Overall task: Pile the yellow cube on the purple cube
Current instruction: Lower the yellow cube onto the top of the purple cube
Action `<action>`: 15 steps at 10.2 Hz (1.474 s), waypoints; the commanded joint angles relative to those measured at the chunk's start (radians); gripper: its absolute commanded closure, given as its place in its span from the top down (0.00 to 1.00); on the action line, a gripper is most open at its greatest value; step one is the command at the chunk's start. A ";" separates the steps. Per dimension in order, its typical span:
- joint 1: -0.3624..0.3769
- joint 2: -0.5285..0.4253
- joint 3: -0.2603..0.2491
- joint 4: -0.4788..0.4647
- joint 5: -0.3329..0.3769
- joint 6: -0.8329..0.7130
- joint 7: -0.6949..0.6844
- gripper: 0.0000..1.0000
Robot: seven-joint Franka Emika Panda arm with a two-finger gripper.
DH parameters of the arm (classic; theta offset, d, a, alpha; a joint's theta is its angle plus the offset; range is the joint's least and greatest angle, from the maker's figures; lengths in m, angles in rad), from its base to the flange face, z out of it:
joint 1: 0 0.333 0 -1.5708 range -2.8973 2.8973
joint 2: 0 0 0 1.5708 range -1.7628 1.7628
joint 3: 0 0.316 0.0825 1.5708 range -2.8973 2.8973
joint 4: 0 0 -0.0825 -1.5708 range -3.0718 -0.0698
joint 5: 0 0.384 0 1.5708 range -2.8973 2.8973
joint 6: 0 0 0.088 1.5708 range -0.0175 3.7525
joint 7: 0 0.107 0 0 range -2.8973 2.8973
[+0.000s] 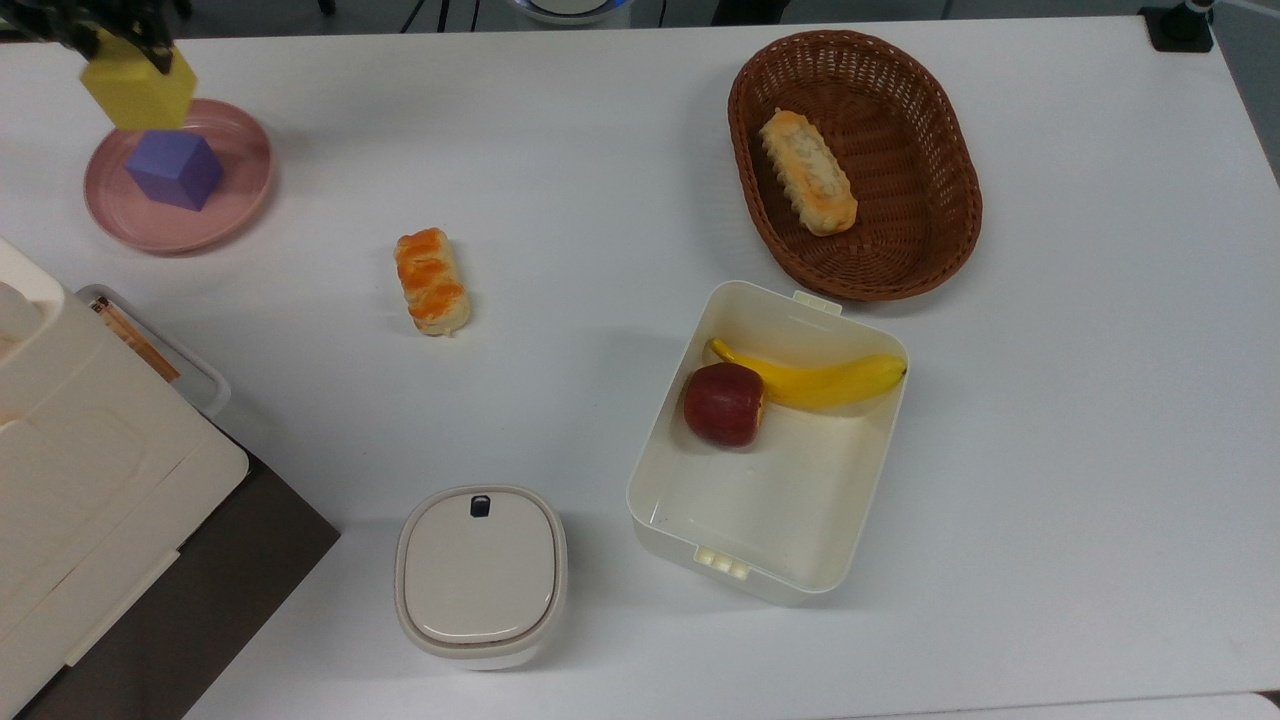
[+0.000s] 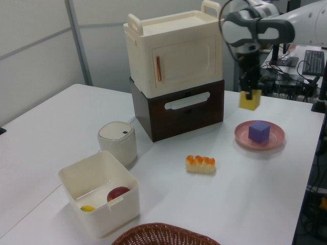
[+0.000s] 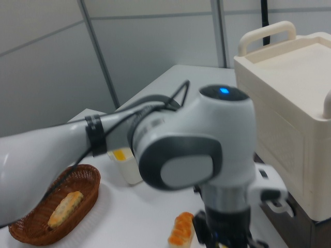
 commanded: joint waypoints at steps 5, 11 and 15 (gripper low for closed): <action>-0.114 0.093 0.009 -0.053 0.003 0.117 -0.149 0.00; -0.091 0.116 0.020 -0.051 -0.013 0.113 -0.161 1.00; -0.088 0.093 0.026 -0.037 -0.010 0.099 -0.151 1.00</action>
